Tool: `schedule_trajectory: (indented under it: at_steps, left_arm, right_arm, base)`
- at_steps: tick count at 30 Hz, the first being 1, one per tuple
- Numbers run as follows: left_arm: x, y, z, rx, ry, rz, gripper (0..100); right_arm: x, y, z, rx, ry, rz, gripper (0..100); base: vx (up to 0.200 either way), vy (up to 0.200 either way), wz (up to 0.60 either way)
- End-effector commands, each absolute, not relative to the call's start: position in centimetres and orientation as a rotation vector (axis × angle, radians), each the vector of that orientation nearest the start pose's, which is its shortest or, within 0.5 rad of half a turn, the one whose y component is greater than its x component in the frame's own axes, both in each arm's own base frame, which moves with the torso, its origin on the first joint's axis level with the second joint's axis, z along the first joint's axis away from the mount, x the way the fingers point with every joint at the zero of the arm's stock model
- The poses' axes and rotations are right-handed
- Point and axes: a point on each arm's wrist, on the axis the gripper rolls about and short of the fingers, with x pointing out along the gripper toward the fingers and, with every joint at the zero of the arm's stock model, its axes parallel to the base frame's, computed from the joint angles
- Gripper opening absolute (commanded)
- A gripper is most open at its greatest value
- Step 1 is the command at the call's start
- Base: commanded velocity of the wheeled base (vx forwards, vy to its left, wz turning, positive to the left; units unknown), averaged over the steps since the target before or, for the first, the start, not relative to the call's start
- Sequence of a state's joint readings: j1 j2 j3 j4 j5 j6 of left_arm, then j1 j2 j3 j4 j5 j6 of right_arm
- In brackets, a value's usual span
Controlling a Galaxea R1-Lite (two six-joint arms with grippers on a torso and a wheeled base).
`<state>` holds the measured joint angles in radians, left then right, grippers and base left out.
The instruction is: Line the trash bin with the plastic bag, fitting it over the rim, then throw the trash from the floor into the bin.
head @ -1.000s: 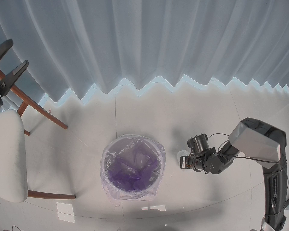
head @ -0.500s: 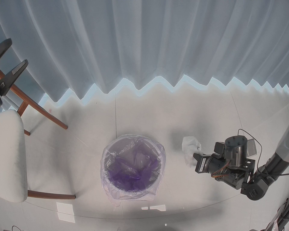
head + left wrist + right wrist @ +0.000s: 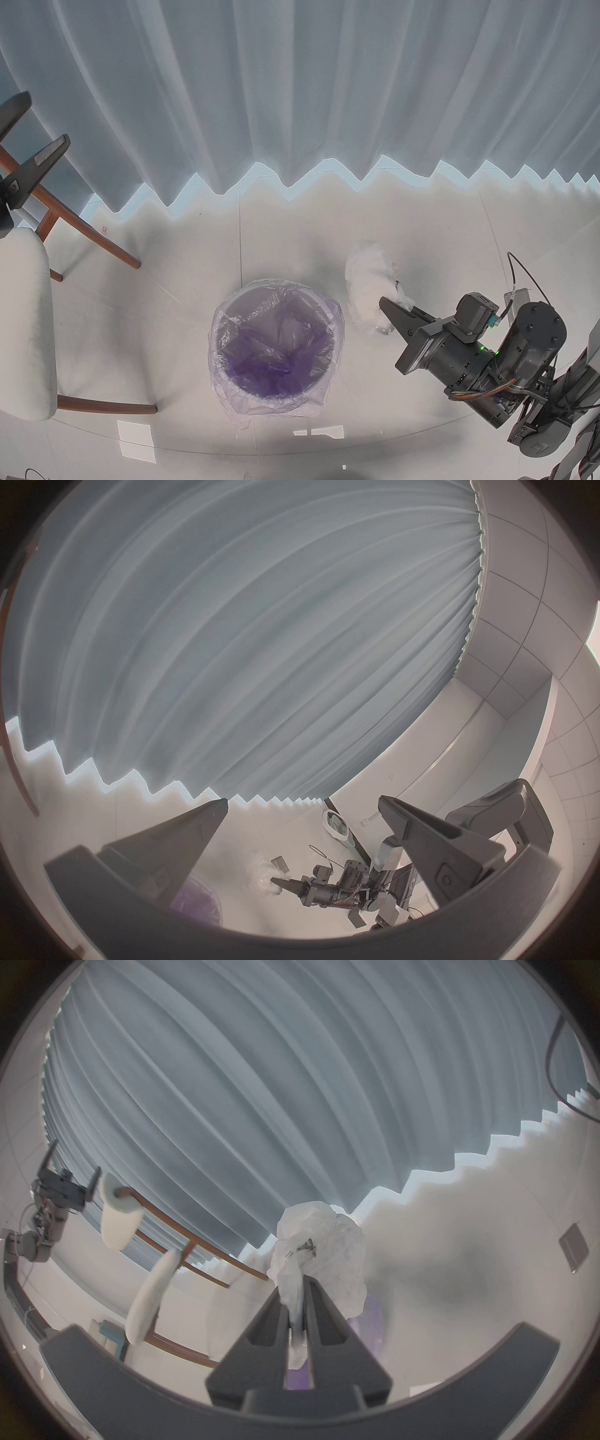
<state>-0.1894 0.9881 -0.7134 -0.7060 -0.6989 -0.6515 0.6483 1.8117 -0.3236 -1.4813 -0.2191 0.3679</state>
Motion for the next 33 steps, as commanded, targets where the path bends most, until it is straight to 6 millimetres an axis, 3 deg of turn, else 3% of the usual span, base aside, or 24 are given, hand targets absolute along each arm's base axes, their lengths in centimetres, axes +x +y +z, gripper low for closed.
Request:
schedule_trajectory:
  at_steps: [1, 6, 12, 20, 33]
  left_arm:
    - [10.9, -3.7, 31.4, -0.492, -0.116, -0.982, 100]
    - [10.8, -3.7, 31.4, -0.491, -0.121, -0.987, 100]
    - [10.2, -4.4, 31.0, -0.502, -0.093, -1.061, 100]
    - [9.5, -5.8, 30.2, -0.529, -0.022, -1.184, 100]
    - [9.2, -5.8, 29.6, -0.534, -0.003, -1.196, 100]
  right_arm:
    - [21.4, 17.4, 11.2, 0.361, 0.08, 0.479, 0]
    - [22.1, 18.4, 10.7, 0.374, 0.084, 0.485, 0]
    - [21.3, 20.1, 8.9, 0.407, 0.169, 0.535, 0]
    - [21.1, 20.2, 9.0, 0.406, 0.17, 0.541, 0]
    - [20.9, 20.3, 8.9, 0.404, 0.175, 0.545, 0]
  base:
    - [0.0, 0.0, 0.0]
    - [0.0, 0.0, 0.0]
    - [0.0, 0.0, 0.0]
    - [0.0, 0.0, 0.0]
    - [0.0, 0.0, 0.0]
